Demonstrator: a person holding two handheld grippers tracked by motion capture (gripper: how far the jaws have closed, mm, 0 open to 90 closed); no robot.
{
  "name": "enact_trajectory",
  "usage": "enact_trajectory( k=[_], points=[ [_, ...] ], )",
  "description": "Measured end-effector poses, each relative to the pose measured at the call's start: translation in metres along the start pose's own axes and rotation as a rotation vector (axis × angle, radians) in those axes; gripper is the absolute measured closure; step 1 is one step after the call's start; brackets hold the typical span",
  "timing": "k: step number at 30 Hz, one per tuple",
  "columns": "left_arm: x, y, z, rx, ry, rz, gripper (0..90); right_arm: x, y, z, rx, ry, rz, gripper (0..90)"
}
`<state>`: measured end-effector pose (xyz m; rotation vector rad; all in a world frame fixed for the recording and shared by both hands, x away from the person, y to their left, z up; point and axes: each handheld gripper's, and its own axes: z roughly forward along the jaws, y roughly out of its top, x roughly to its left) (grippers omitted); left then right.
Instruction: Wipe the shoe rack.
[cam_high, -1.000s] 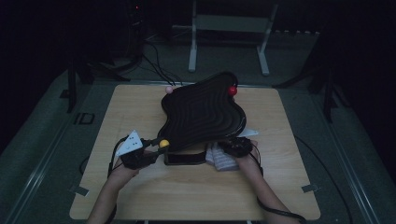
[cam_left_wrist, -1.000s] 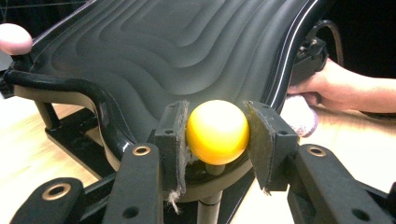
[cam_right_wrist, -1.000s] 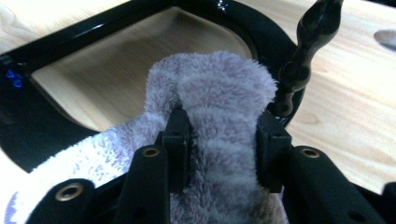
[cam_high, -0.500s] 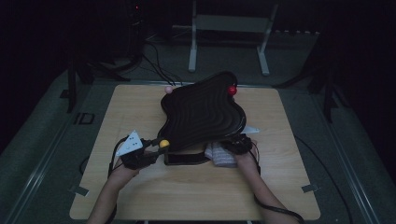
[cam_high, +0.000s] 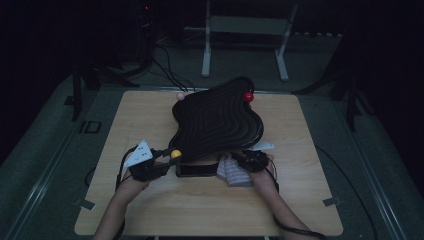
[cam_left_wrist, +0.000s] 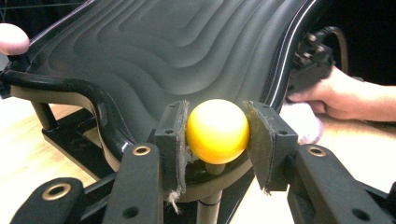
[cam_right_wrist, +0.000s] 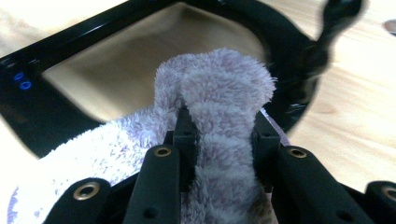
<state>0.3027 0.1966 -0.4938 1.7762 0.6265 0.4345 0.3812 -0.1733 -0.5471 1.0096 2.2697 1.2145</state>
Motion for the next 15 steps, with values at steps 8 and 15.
enact_trajectory(
  k=[8, 15],
  points=[
    [0.0, 0.0, 0.0, 0.003, -0.002, 0.003, 59.7, -0.017, 0.011, 0.008, 0.022, -0.053, 0.062, 70.5],
    [-0.002, 0.001, 0.0, 0.008, 0.005, 0.007, 59.7, 0.015, -0.003, 0.001, 0.006, -0.06, -0.013, 71.4]
  ],
)
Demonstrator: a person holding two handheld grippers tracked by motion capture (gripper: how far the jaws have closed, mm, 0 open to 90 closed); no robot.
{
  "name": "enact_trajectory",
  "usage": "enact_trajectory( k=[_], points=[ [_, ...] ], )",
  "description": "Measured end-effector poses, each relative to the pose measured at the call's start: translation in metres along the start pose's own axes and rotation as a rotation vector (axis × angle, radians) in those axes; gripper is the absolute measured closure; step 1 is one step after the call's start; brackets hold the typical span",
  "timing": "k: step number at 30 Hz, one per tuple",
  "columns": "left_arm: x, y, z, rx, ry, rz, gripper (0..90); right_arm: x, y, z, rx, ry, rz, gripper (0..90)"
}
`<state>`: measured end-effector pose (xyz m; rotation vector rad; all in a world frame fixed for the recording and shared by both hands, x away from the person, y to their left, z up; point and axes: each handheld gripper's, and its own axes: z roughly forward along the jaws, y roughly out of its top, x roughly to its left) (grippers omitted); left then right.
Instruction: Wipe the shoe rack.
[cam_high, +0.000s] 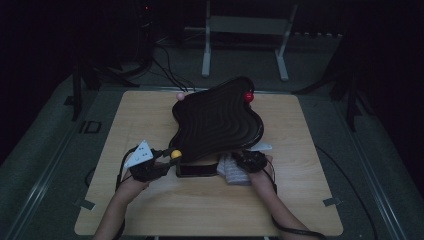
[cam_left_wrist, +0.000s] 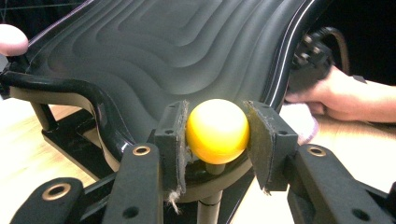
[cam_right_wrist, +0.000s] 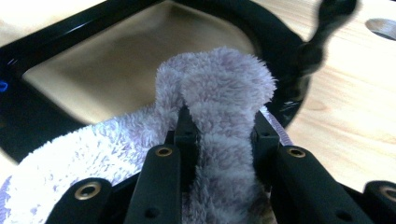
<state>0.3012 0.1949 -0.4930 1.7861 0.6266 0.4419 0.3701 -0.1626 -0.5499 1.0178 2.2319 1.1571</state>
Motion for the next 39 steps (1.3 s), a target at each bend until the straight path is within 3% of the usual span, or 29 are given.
enact_trajectory(
  k=[3, 8, 14, 17, 19, 22, 27, 30, 35, 39],
  points=[
    [-0.001, 0.001, 0.0, 0.004, 0.002, 0.01, 59.7, 0.015, -0.003, -0.003, 0.004, 0.007, 0.002, 71.7],
    [-0.001, 0.001, 0.0, 0.004, 0.0, 0.011, 59.6, 0.041, -0.003, -0.002, 0.006, 0.069, 0.004, 71.9],
    [-0.001, 0.001, 0.0, 0.011, 0.004, 0.008, 59.6, 0.089, 0.006, 0.01, -0.002, 0.151, -0.076, 71.8],
    [-0.001, 0.001, 0.0, 0.01, 0.006, 0.005, 59.6, 0.112, 0.013, 0.02, -0.002, 0.187, -0.094, 71.6],
    [-0.001, 0.001, 0.0, 0.012, 0.007, 0.006, 59.7, 0.119, 0.013, 0.024, -0.002, 0.2, -0.07, 71.4],
    [-0.001, 0.001, 0.0, 0.011, 0.01, 0.01, 59.7, 0.12, 0.014, 0.025, 0.0, 0.203, -0.057, 71.2],
    [0.001, 0.0, -0.001, 0.003, -0.005, 0.005, 59.7, 0.112, 0.013, 0.023, 0.014, 0.232, -0.076, 71.3],
    [0.001, 0.0, -0.001, 0.004, -0.008, 0.006, 59.7, 0.102, 0.012, 0.021, 0.022, 0.245, -0.085, 71.2],
    [0.001, 0.0, 0.0, 0.005, -0.007, 0.006, 59.7, 0.077, 0.006, 0.013, 0.027, 0.245, -0.025, 71.2],
    [0.001, 0.0, 0.0, 0.005, -0.008, 0.007, 59.7, 0.056, 0.003, 0.008, 0.029, 0.218, -0.001, 71.1]
  ],
)
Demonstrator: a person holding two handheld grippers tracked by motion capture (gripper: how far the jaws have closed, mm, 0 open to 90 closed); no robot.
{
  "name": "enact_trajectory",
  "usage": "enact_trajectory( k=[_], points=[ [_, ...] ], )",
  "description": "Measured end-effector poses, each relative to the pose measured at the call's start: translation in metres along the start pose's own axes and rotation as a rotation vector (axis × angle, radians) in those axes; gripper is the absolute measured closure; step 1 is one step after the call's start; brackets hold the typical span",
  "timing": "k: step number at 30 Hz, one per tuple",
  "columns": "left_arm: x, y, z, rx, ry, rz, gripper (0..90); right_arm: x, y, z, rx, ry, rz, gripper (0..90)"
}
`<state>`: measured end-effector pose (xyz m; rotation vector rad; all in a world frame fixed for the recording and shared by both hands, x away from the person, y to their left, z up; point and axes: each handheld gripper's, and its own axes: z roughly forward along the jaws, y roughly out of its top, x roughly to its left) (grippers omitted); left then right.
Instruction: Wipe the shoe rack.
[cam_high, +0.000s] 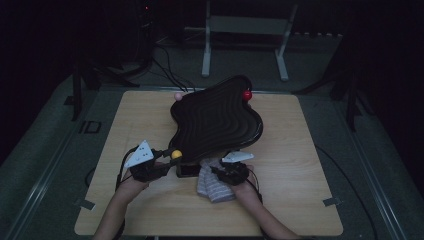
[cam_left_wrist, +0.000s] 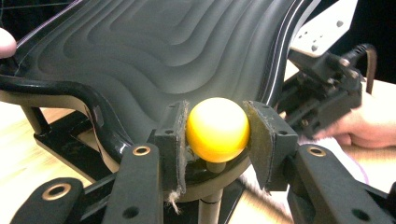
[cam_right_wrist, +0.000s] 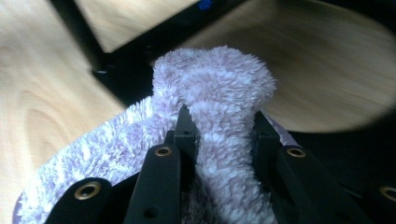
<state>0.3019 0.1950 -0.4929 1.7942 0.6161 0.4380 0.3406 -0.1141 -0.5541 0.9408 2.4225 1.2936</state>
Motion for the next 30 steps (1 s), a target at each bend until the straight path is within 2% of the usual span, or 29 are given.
enact_trajectory(
  k=[8, 11, 13, 19, 22, 25, 26, 28, 30],
  points=[
    [0.001, -0.001, 0.0, -0.003, -0.006, -0.005, 59.7, -0.045, -0.004, -0.016, -0.004, -0.107, 0.049, 71.1],
    [0.0, 0.0, 0.001, -0.003, -0.004, -0.004, 59.7, -0.055, -0.002, -0.017, -0.008, -0.137, 0.036, 71.2],
    [0.0, 0.0, 0.001, -0.001, -0.003, -0.004, 59.8, -0.059, 0.002, -0.016, -0.003, -0.189, 0.016, 70.9],
    [0.0, -0.001, 0.002, -0.007, -0.007, -0.008, 59.8, -0.081, 0.009, -0.014, -0.034, -0.211, 0.093, 70.3],
    [0.0, -0.001, 0.002, -0.01, -0.007, -0.01, 59.8, -0.088, 0.012, -0.013, -0.074, -0.219, 0.122, 70.2],
    [0.001, -0.002, 0.002, -0.011, -0.008, -0.009, 59.8, -0.093, 0.016, -0.012, -0.11, -0.267, 0.148, 70.0],
    [0.0, -0.002, 0.002, -0.013, -0.008, -0.01, 59.7, -0.095, 0.017, -0.01, -0.108, -0.269, 0.155, 70.0],
    [0.0, -0.001, 0.002, -0.01, -0.004, -0.004, 59.7, -0.096, 0.016, -0.003, -0.064, -0.283, 0.12, 70.3],
    [-0.001, -0.001, 0.002, -0.008, -0.001, -0.003, 59.8, -0.093, 0.011, -0.003, -0.073, -0.287, 0.099, 70.9]
  ],
)
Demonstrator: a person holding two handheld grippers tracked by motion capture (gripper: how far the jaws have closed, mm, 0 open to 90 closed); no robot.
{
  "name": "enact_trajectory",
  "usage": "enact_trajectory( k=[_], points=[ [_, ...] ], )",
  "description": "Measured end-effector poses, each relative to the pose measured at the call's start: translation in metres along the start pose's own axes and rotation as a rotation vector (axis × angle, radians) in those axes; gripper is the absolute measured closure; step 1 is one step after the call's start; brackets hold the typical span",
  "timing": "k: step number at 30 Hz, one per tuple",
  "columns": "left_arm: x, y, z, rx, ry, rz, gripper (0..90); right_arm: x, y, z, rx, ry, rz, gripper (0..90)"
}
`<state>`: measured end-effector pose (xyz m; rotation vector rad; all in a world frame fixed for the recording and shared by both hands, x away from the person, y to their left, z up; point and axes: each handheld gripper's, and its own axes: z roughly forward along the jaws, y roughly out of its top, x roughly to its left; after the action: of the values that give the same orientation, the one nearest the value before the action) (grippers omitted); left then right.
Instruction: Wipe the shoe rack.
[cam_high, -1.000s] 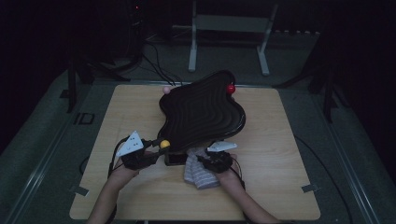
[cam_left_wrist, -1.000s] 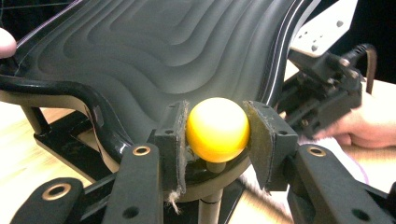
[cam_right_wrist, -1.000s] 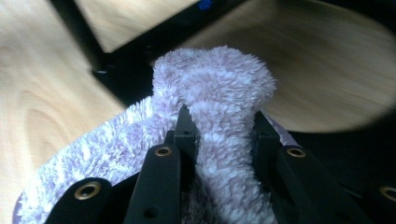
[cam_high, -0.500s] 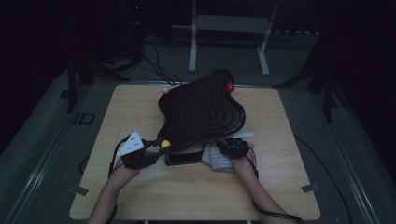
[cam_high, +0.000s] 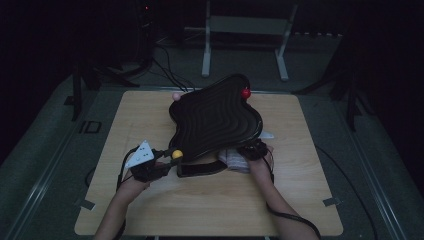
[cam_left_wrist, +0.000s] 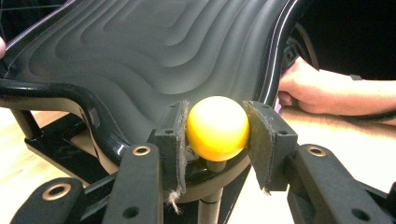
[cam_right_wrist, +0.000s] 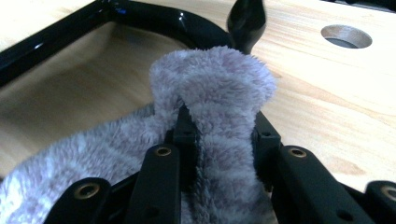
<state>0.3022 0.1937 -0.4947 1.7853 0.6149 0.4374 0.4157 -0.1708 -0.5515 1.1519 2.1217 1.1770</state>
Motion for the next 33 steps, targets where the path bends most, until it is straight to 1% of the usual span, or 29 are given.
enact_trajectory(
  k=[2, 4, 5, 7, 8, 11, 13, 15, 16, 17, 19, 22, 24, 26, 27, 29, 32, 33],
  points=[
    [0.0, -0.001, -0.001, -0.004, -0.001, -0.002, 59.8, 0.002, -0.003, -0.004, 0.0, 0.003, -0.031, 71.1],
    [0.0, -0.001, -0.001, -0.006, 0.0, -0.005, 59.7, 0.007, -0.006, -0.009, 0.0, -0.005, -0.081, 71.3],
    [0.0, -0.001, -0.001, -0.005, 0.001, -0.002, 59.7, 0.009, -0.007, -0.011, 0.003, 0.001, -0.093, 71.5],
    [0.0, -0.001, -0.001, -0.007, 0.0, -0.003, 59.7, 0.012, -0.01, -0.015, 0.008, 0.032, -0.092, 71.5],
    [0.0, -0.001, 0.0, -0.008, -0.001, -0.003, 59.7, 0.016, -0.012, -0.017, 0.008, 0.042, -0.103, 71.5],
    [0.0, -0.001, 0.0, -0.007, 0.001, -0.001, 59.8, 0.033, -0.015, -0.021, 0.022, 0.05, -0.124, 71.5],
    [0.0, -0.001, 0.0, -0.006, 0.001, -0.002, 59.8, 0.047, -0.019, -0.023, 0.016, 0.053, -0.152, 71.8],
    [0.0, 0.0, 0.0, -0.002, 0.001, 0.001, 59.8, 0.057, -0.02, -0.024, 0.022, 0.083, -0.143, 71.8],
    [0.0, 0.0, 0.0, -0.001, 0.002, 0.001, 59.8, 0.064, -0.021, -0.025, 0.023, 0.101, -0.148, 71.8],
    [0.0, 0.0, 0.0, -0.001, 0.001, 0.001, 59.7, 0.069, -0.021, -0.025, 0.022, 0.117, -0.158, 71.8],
    [0.0, 0.0, 0.0, -0.001, 0.0, 0.001, 59.7, 0.081, -0.021, -0.024, 0.03, 0.145, -0.147, 71.7],
    [-0.001, 0.0, 0.0, 0.002, 0.002, 0.003, 59.7, 0.1, -0.019, -0.021, 0.02, 0.164, -0.19, 71.8],
    [0.0, 0.0, 0.0, 0.002, 0.0, 0.0, 59.7, 0.11, -0.017, -0.017, 0.025, 0.186, -0.206, 71.8],
    [-0.001, 0.0, 0.0, 0.004, 0.003, 0.001, 59.7, 0.116, -0.015, -0.012, 0.019, 0.195, -0.217, 71.7],
    [-0.001, 0.0, 0.0, 0.004, 0.003, 0.001, 59.7, 0.116, -0.015, -0.012, 0.019, 0.195, -0.217, 71.7],
    [0.0, 0.0, 0.0, 0.005, 0.002, 0.0, 59.7, 0.121, -0.012, -0.009, 0.026, 0.205, -0.213, 71.6],
    [0.0, 0.0, 0.0, 0.002, 0.001, -0.002, 59.7, 0.124, -0.011, -0.007, 0.025, 0.208, -0.21, 71.4],
    [0.0, 0.0, 0.0, -0.001, -0.001, -0.006, 59.7, 0.124, -0.011, -0.007, 0.028, 0.212, -0.202, 71.3]
  ],
)
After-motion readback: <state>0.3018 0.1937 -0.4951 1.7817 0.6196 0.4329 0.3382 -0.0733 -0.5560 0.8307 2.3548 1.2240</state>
